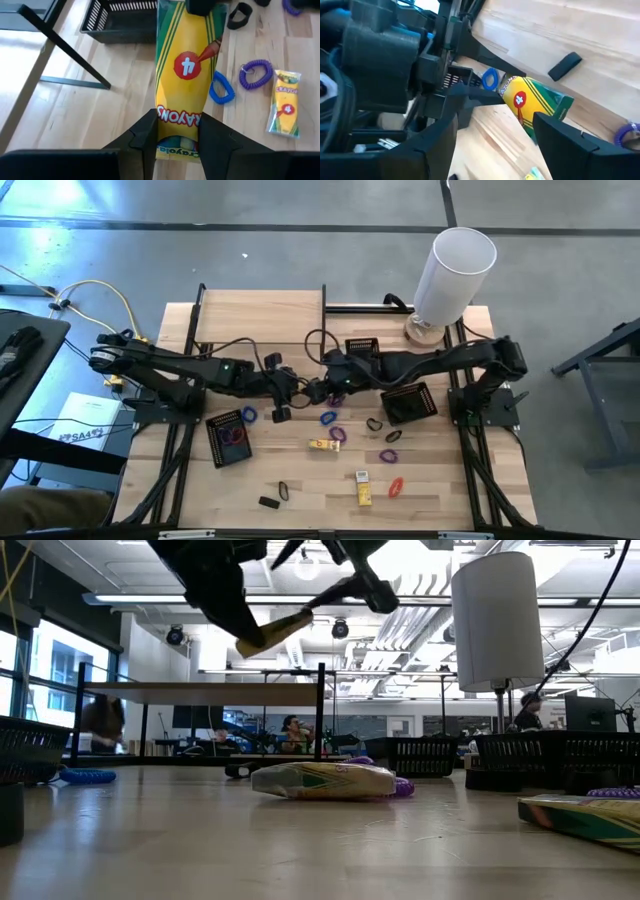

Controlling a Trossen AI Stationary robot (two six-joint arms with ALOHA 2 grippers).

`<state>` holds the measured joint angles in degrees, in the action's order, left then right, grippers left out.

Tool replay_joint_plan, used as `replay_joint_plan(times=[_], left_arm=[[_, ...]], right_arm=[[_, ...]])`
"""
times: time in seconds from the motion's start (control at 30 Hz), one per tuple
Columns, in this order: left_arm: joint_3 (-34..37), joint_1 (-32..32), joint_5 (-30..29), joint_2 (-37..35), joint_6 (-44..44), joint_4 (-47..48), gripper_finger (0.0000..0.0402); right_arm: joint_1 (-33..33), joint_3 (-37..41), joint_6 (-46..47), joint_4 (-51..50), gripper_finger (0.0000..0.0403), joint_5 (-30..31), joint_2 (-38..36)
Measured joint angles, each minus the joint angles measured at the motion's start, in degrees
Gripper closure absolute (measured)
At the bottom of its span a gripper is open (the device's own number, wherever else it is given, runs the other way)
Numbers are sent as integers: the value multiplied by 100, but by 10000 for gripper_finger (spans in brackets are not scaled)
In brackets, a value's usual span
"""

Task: Pick & Place Office Desk Supplies
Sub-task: Put the crayon box into the top black bin

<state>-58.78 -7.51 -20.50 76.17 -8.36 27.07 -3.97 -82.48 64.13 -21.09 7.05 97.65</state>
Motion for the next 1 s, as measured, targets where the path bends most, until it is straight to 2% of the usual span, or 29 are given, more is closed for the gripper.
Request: replay_joint_plan(times=[0.13,0.37,0.57,1.0], left_arm=[[-2,0,-23,-12,-2,69,292],[-3,0,-32,-13,-24,142,292],[-4,0,-32,-14,-22,153,292],[-5,-2,-49,-14,-18,152,292]], right_arm=[[-4,1,-120,0,152,71,-21],[-4,6,-115,-577,152,41,-434],[-4,7,167,-837,152,292,-463],[27,4,167,-204,152,349,57]])
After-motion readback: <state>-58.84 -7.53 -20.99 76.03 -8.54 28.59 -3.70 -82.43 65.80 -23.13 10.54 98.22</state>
